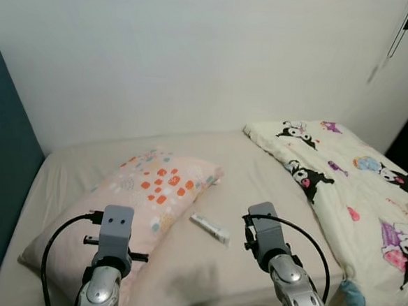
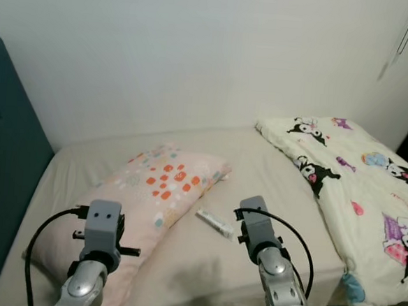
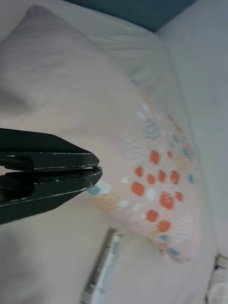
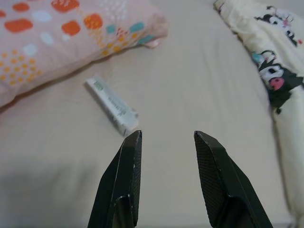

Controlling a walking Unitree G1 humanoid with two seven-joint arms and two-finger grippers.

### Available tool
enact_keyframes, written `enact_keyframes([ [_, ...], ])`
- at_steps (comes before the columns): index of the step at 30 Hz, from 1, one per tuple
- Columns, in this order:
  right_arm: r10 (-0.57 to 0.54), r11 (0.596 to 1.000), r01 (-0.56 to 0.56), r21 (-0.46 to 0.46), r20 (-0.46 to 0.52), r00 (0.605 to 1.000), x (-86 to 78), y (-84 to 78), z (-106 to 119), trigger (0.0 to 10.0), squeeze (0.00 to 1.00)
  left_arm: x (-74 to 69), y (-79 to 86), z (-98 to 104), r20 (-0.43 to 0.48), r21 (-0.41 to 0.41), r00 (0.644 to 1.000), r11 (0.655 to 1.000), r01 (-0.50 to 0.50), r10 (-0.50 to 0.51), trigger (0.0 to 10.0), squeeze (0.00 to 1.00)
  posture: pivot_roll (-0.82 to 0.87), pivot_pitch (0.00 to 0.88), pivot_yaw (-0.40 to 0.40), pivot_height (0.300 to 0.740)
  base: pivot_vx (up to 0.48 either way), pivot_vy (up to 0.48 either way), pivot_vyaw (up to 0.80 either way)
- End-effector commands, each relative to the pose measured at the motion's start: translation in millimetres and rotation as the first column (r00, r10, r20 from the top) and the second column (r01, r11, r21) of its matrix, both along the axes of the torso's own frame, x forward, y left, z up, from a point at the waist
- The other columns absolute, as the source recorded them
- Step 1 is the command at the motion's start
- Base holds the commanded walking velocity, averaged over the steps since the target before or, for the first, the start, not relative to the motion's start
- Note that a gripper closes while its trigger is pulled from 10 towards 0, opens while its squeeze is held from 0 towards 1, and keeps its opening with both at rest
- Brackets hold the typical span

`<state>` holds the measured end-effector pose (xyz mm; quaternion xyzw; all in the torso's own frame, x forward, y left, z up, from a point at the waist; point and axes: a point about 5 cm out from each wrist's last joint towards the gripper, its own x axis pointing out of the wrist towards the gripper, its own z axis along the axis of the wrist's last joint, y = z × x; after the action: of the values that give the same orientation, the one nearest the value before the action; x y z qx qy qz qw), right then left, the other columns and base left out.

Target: Clean up the room

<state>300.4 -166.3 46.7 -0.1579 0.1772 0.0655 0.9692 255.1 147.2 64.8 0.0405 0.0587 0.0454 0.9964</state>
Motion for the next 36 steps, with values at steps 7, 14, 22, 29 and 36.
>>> enact_keyframes([
  [7, 0.005, 1.0, -0.005, 0.016, -0.009, 1.0, -2.6, 2.2, -4.0, 10.0, 0.0, -1.2, -2.5, 0.5, -0.004, 0.014, 1.0, 1.0, 0.022, -0.021, 10.0, 0.0, -0.11, 0.0, -0.013, 0.61, 0.0, 0.0, 0.0],
  [14, 0.006, 1.0, -0.006, 0.02, -0.008, 1.0, -3.5, 3.7, -4.5, 10.0, 0.0, -2.2, -5.0, 0.7, -0.005, 0.02, 0.999, 0.999, 0.044, -0.044, 10.0, 0.0, -0.11, 0.0, -0.009, 0.61, 0.0, 0.0, 0.0],
  [22, -0.004, 0.999, 0.005, 0.036, -0.015, 1.0, -4.3, 3.8, -5.6, 10.0, 0.0, -2.4, -5.1, 1.3, -0.005, 0.026, 0.998, 0.998, 0.056, -0.055, 10.0, 0.0, -0.1, 0.0, -0.007, 0.605, 0.0, 0.0, 0.0],
  [29, 0.003, 0.999, -0.002, 0.043, -0.006, 1.0, -0.2, 3.5, -2.2, 10.0, 0.0, -4.7, -3.7, 0.5, -0.014, 0.043, 0.997, 0.996, 0.078, -0.077, 10.0, 0.0, -0.1, 0.0, -0.009, 0.58, 0.0, 0.0, 0.0],
  [36, 0.003, 0.999, -0.003, 0.043, -0.003, 1.0, 4.1, 2.9, 0.2, 10.0, 0.0, -7.2, -1.0, -0.9, -0.025, 0.053, 0.995, 0.994, 0.098, -0.097, 10.0, 0.0, -0.09, 0.0, -0.015, 0.58, 0.0, 0.0, 0.0],
])
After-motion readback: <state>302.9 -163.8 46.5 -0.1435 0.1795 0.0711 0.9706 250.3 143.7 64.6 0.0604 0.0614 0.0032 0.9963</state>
